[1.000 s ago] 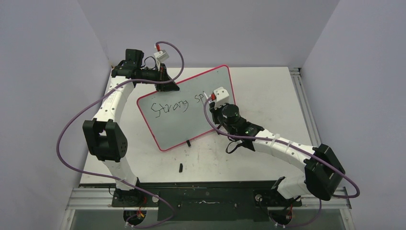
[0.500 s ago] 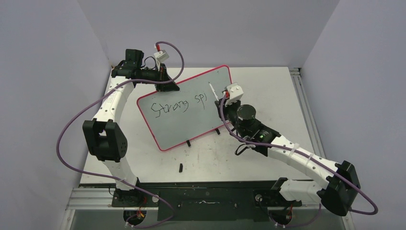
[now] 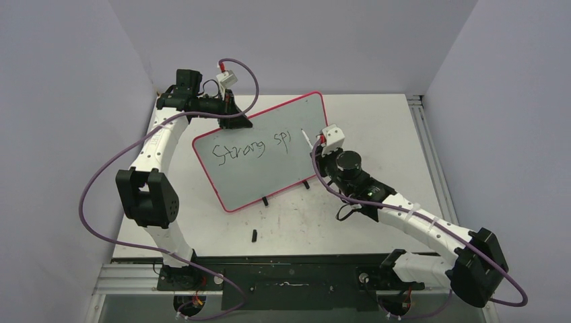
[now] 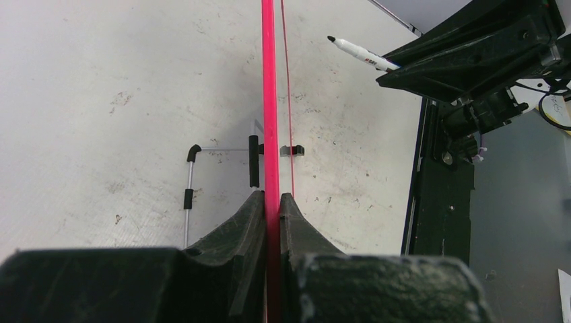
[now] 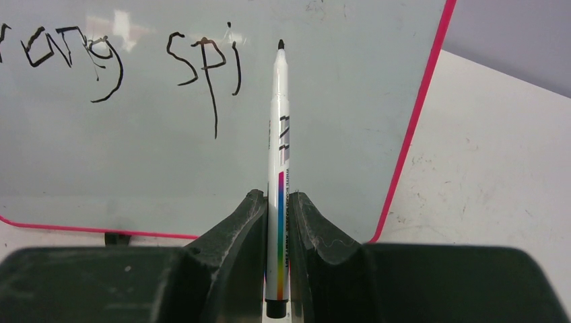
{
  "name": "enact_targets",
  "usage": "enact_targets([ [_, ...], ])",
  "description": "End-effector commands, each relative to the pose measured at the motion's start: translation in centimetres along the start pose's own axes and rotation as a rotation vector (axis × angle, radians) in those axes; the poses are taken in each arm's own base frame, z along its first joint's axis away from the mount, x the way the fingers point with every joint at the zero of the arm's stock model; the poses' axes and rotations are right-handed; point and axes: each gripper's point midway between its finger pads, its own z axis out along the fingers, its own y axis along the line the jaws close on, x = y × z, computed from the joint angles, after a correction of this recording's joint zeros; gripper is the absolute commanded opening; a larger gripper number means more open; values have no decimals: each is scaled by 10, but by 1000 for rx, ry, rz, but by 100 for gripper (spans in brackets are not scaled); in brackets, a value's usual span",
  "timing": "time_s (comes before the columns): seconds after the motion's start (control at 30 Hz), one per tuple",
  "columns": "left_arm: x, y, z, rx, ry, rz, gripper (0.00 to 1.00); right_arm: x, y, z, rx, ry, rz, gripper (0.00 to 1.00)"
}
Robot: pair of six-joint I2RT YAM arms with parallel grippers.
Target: Write a sentence on the whiteboard
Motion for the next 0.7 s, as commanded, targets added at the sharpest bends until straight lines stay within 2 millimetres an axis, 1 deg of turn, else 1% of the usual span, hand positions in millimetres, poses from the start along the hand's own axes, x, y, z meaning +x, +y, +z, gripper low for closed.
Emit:
enact_targets([
  [0.0,36,-18,11,54,90,-132,0,-11,2,-1,-27,-46,7,5],
  [0.13,37,-17,12,55,91,-134,0,-8,3,4,-25,-37,-4,5],
  [0.57,37,-17,12,53,92,-134,0,-9,17,21,-45,-23,-46,5],
  [0.67,37,-17,12,53,92,-136,0,-12,18,23,-43,-29,-49,5],
])
